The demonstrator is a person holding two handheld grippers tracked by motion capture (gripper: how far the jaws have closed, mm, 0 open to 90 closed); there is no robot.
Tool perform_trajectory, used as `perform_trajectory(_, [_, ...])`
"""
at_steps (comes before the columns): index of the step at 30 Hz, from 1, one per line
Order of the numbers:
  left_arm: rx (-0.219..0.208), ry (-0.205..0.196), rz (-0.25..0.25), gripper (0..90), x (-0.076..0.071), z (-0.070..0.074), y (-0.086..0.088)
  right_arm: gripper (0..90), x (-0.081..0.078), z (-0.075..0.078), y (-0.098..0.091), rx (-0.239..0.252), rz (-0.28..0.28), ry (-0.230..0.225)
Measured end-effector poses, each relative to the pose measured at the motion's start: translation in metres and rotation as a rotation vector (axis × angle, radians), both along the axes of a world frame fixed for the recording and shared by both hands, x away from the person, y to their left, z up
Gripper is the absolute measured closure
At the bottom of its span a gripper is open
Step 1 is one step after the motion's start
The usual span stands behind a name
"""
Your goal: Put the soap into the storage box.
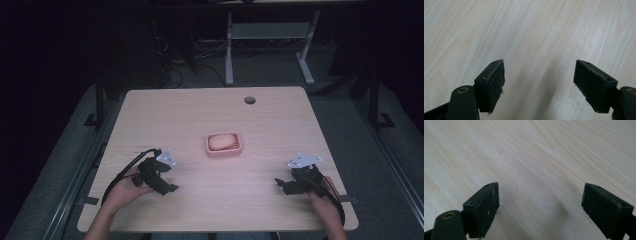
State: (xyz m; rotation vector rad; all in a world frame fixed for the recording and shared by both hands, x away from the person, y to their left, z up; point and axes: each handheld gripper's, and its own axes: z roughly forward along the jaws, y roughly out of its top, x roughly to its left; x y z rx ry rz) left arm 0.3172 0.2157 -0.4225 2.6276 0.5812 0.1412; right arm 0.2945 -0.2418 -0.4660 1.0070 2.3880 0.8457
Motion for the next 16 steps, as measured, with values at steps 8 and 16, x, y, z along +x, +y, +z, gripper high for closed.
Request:
perform_trajectory(8, [-0.025,-0.011,0.015,24.2,-0.011,-0.001,0.007,14.0,-0.002,0.000,-0.002,-0.001,0.000,-0.004])
perform_trajectory(16, [-0.038,-0.015,0.020,24.0,-0.016,-0.005,0.013,14.0,-0.003,0.003,-0.003,-0.012,0.019,-0.027])
